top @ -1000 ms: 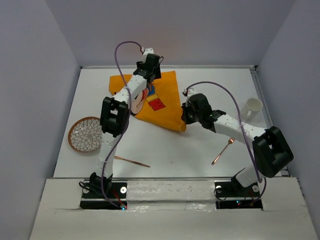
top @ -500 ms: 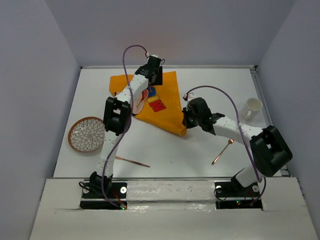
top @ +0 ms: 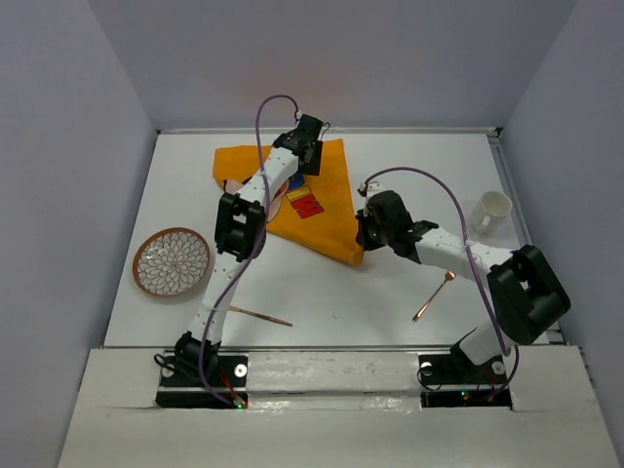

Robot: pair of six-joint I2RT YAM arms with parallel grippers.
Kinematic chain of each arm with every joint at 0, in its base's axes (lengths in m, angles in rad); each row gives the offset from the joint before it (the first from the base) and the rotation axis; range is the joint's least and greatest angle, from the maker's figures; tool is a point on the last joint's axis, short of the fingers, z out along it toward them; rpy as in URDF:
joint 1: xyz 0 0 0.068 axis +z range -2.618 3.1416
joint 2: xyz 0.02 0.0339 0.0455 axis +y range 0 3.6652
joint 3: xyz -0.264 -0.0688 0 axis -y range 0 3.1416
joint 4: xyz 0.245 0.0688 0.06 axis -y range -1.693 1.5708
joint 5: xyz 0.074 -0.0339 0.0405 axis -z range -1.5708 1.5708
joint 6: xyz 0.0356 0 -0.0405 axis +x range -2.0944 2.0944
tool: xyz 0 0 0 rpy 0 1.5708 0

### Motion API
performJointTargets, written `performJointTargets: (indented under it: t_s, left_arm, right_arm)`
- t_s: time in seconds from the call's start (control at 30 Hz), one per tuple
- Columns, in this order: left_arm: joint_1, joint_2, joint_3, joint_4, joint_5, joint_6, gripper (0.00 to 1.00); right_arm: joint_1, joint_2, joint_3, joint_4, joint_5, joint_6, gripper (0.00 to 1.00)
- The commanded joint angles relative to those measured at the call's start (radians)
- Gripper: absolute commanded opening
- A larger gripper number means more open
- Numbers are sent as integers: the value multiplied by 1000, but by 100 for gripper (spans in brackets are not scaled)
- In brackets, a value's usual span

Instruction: Set the dinner table for one person

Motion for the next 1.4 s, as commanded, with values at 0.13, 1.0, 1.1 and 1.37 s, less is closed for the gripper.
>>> performJointTargets:
  t_s: [0.13, 1.0, 1.1, 1.37]
  left_arm:
    - [-19, -40, 43, 94, -53, 31, 84]
    - [10, 67, 74, -44, 116, 106, 58]
    - [10, 64, 95, -46, 136, 99, 16]
    - [9, -16, 138, -67, 148, 68, 0]
  right_arm:
    - [9, -54, -19, 40, 0, 8, 0]
    - [9, -117, -53, 21, 34, 41, 0]
    - [9, -123, -56, 21, 40, 41, 0]
    - [9, -119, -39, 18, 89, 48, 0]
